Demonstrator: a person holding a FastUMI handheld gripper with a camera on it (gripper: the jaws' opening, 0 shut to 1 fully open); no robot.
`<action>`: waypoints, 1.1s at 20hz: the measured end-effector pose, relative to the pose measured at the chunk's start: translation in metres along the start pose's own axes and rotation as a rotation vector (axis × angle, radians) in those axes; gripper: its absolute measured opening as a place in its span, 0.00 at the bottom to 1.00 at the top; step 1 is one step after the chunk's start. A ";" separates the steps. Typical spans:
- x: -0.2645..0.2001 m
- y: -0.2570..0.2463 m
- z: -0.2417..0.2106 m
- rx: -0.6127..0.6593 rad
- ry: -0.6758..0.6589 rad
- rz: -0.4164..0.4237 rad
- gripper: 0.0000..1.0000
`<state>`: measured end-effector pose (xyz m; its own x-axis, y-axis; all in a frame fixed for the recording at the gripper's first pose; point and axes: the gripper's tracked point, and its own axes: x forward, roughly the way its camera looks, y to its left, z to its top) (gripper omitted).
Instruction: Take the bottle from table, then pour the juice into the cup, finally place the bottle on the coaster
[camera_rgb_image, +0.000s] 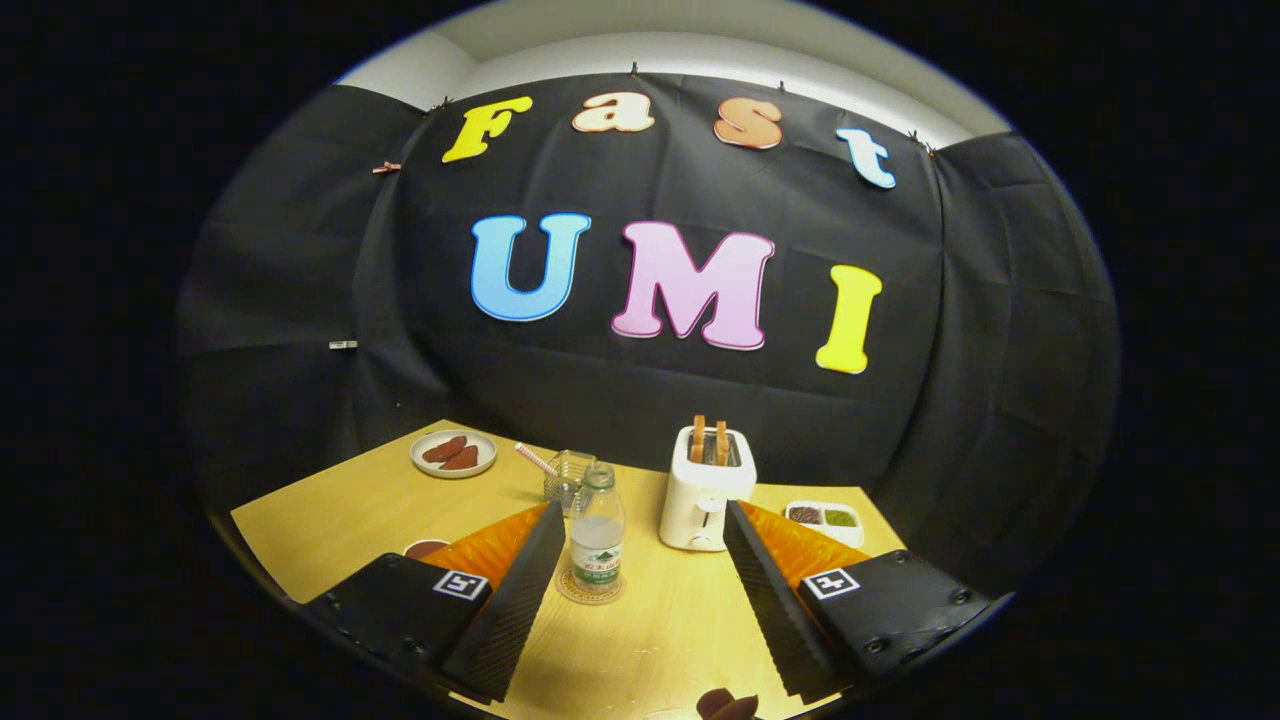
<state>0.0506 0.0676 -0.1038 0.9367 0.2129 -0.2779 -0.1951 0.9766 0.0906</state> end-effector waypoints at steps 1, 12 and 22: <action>-0.006 -0.006 0.012 -0.007 -0.008 -0.013 0.98; -0.061 -0.039 0.066 -0.065 -0.077 -0.090 0.97; -0.082 -0.067 0.081 -0.041 -0.104 -0.146 0.97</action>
<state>0.0101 -0.0181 -0.0098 0.9805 0.0667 -0.1850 -0.0648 0.9978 0.0165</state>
